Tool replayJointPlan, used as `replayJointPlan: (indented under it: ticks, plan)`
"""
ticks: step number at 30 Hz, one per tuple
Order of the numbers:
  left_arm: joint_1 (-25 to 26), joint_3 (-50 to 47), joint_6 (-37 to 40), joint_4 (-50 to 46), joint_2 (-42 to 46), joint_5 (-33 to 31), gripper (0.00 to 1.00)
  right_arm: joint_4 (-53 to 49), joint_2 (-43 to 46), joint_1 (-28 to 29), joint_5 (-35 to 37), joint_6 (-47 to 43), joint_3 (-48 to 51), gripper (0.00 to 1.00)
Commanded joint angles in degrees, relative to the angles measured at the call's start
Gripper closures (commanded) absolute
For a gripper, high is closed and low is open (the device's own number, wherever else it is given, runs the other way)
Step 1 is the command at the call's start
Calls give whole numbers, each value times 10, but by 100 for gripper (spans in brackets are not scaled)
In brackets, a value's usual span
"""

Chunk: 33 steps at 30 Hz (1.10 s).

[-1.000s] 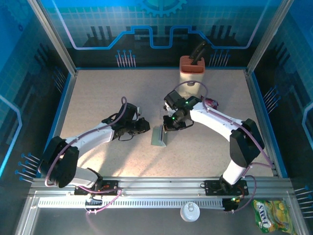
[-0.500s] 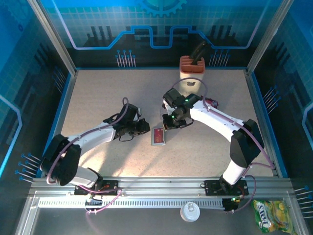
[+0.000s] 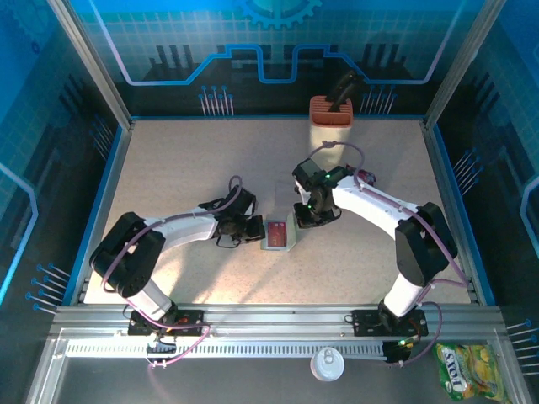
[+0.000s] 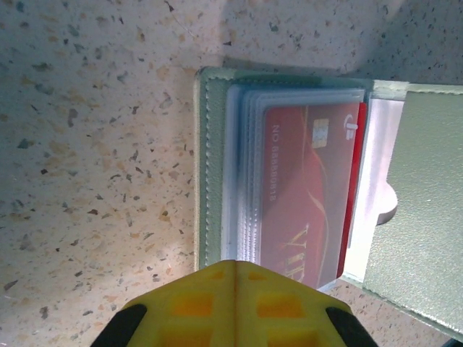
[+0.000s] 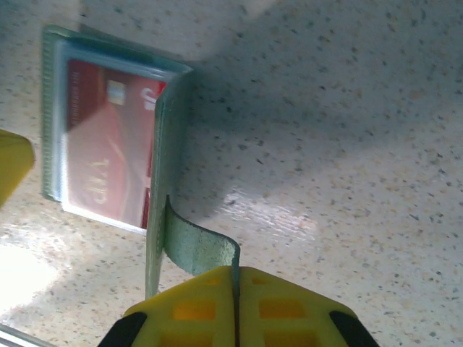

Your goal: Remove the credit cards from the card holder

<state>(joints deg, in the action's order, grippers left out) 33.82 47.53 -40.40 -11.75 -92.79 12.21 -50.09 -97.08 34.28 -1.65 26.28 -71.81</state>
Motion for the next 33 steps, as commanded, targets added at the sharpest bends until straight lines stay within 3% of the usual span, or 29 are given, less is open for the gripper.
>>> replayJointPlan:
  ticks: [1, 23, 33]
  plan:
    - [7, 0, -3, -5, -12, -1, 95, 9, 6, -7, 3, -13, 16, 95]
    - [7, 7, -3, -57, -44, -8, 94, 93, -37, -55, 33, -20, 101, 94]
    - [9, 11, -5, -64, -55, 3, 94, 95, -43, -64, 48, -23, 109, 87]
